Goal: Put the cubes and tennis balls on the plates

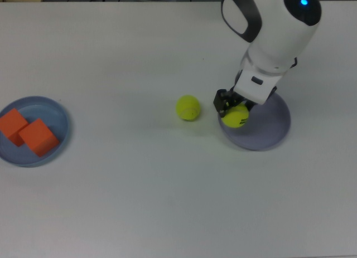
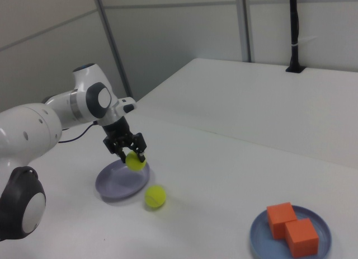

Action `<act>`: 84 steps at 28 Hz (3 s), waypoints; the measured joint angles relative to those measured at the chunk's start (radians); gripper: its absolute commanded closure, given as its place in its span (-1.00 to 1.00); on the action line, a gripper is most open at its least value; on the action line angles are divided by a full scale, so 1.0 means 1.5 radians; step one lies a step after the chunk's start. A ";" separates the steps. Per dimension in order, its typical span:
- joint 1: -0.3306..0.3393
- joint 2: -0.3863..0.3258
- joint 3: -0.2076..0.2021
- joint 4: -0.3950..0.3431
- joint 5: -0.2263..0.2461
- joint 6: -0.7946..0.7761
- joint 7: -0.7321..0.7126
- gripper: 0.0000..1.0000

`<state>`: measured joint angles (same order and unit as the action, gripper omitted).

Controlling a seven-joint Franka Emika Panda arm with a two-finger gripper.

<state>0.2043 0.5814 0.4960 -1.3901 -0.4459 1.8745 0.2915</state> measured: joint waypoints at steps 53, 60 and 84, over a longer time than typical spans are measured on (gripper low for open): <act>-0.062 0.038 -0.006 -0.030 -0.080 -0.102 -0.089 1.00; -0.044 0.033 0.038 0.027 -0.078 -0.100 -0.082 -0.99; -0.028 -0.103 -0.013 0.047 0.063 -0.119 -0.049 -1.00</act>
<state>0.1624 0.4267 0.4764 -1.3188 -0.3512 1.6959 0.2181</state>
